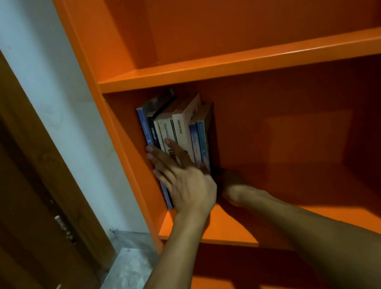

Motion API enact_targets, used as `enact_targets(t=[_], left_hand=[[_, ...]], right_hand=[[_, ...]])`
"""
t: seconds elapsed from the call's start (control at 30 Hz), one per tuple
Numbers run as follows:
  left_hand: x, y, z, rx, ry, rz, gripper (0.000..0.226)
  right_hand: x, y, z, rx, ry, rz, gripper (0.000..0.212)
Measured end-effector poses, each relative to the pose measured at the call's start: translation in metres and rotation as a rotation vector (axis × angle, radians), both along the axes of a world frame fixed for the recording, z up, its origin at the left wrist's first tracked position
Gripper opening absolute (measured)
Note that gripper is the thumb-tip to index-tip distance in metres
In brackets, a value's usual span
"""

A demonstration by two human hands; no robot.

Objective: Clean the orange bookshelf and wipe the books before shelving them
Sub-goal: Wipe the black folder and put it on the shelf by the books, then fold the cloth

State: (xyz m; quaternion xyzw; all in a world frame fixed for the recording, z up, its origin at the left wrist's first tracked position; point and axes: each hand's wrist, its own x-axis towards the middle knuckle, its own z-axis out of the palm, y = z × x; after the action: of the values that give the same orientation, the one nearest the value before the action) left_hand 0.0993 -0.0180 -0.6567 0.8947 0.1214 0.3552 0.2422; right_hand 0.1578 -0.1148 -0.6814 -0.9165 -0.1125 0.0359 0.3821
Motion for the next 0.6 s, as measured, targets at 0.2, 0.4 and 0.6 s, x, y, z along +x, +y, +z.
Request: enact_targets(t=[0.2,0.4,0.6], left_hand=[[-0.052,0.033,-0.016,-0.052,-0.068,-0.236,0.064],[-0.113,0.046,-0.081,-0.175,-0.307,-0.288,0.038],[-0.162,0.042,-0.209,-0.257,0.036,-0.251,0.030]], right_hand=[[-0.068,-0.005,0.003,-0.048,-0.182,-0.035,0.018],[-0.164,-0.011,-0.072,0.017,-0.269,0.219,0.020],[-0.180,-0.044,-0.205,-0.322,0.234,0.350,0.012]])
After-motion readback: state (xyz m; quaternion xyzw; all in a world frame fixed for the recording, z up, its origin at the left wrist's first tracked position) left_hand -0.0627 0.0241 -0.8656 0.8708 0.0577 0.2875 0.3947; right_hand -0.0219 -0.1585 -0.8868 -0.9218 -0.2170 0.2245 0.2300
